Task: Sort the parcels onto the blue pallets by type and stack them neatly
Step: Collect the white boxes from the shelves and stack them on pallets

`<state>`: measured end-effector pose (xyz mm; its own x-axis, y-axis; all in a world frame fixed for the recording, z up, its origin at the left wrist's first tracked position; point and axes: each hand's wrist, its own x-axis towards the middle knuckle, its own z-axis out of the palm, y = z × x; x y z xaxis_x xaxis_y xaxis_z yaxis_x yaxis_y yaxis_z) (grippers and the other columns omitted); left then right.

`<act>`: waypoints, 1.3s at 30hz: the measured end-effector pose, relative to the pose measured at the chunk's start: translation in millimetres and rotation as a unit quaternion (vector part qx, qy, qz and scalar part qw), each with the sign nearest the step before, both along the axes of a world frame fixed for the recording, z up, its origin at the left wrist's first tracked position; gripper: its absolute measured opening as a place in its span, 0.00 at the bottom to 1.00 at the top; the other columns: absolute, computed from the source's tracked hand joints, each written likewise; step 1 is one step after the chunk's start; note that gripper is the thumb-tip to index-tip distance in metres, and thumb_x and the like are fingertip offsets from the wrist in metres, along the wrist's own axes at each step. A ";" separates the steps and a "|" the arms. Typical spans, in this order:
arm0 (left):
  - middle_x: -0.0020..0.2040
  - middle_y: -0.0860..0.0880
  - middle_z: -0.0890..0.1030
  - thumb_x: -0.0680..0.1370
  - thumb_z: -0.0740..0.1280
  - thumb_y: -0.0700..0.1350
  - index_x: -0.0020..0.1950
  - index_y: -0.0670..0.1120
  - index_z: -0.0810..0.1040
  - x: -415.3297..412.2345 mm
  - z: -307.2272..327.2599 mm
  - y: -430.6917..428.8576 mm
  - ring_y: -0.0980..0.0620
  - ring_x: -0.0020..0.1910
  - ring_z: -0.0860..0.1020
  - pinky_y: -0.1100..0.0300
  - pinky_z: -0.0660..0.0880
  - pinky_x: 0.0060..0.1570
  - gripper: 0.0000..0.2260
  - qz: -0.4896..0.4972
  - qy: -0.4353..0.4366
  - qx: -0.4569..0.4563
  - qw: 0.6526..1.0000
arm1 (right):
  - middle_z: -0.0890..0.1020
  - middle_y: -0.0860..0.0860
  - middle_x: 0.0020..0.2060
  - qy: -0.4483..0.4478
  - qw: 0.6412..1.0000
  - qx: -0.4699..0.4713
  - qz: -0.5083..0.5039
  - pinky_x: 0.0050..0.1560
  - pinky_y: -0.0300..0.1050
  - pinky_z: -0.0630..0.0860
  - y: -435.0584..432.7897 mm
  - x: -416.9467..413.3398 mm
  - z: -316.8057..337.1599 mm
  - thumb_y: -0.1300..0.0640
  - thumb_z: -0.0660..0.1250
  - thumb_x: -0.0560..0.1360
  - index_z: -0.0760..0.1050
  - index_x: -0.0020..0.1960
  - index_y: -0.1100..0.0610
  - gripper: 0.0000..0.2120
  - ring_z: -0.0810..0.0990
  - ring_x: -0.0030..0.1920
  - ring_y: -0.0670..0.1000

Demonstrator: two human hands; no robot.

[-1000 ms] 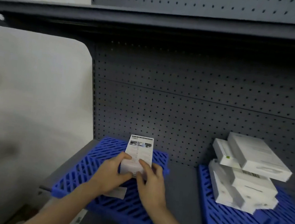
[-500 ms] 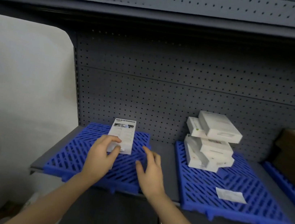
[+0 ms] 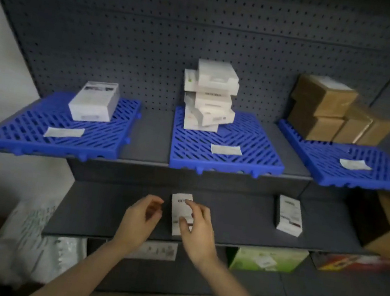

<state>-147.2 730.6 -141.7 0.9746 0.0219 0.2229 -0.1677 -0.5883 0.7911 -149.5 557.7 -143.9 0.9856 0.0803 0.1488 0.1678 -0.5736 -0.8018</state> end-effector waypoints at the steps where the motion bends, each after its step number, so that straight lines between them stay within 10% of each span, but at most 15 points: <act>1: 0.44 0.52 0.81 0.75 0.69 0.36 0.53 0.51 0.76 -0.6 -10.7 -7.0 0.61 0.44 0.79 0.64 0.76 0.48 0.12 -0.005 0.034 0.000 0.999 | 0.68 0.51 0.63 0.028 1.000 -0.007 -0.012 0.63 0.41 0.69 -8.7 -1.5 -11.2 0.57 0.63 0.77 0.68 0.69 0.51 0.20 0.75 0.60 0.52; 9: 0.45 0.58 0.75 0.77 0.67 0.39 0.62 0.48 0.71 38.5 -81.4 -48.7 0.63 0.42 0.76 0.74 0.72 0.39 0.15 -0.010 0.191 -0.013 0.982 | 0.66 0.54 0.66 0.167 0.985 -0.039 -0.023 0.63 0.45 0.71 -39.4 41.8 -90.3 0.55 0.61 0.78 0.64 0.71 0.49 0.22 0.75 0.61 0.57; 15: 0.60 0.49 0.74 0.76 0.68 0.48 0.67 0.55 0.66 113.7 -194.6 -45.0 0.51 0.56 0.77 0.53 0.76 0.59 0.21 0.000 0.226 0.009 0.974 | 0.69 0.55 0.67 0.157 0.987 -0.041 -0.006 0.65 0.43 0.67 -36.3 109.0 -196.2 0.55 0.62 0.78 0.64 0.72 0.49 0.23 0.70 0.66 0.54; 22: 0.69 0.46 0.67 0.78 0.65 0.46 0.75 0.55 0.61 150.8 -289.9 -59.4 0.48 0.64 0.72 0.55 0.71 0.64 0.27 -0.010 0.243 0.020 0.970 | 0.66 0.54 0.70 0.171 0.985 -0.017 0.034 0.64 0.44 0.71 -24.8 150.5 -294.4 0.55 0.62 0.79 0.57 0.76 0.49 0.27 0.71 0.67 0.54; 39: 0.64 0.54 0.74 0.76 0.69 0.37 0.69 0.49 0.72 -2.7 -118.1 -28.1 0.56 0.60 0.75 0.78 0.67 0.54 0.22 0.028 0.104 0.010 0.994 | 0.65 0.51 0.69 0.124 0.988 0.020 0.087 0.68 0.39 0.65 -4.6 13.5 -125.3 0.58 0.61 0.78 0.57 0.75 0.43 0.28 0.69 0.67 0.50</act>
<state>-149.9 702.5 -259.7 0.9969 0.0759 0.0183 0.0317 -0.6078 0.7934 -136.0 553.1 -269.1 0.9639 0.2513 -0.0880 0.0577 -0.5198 -0.8523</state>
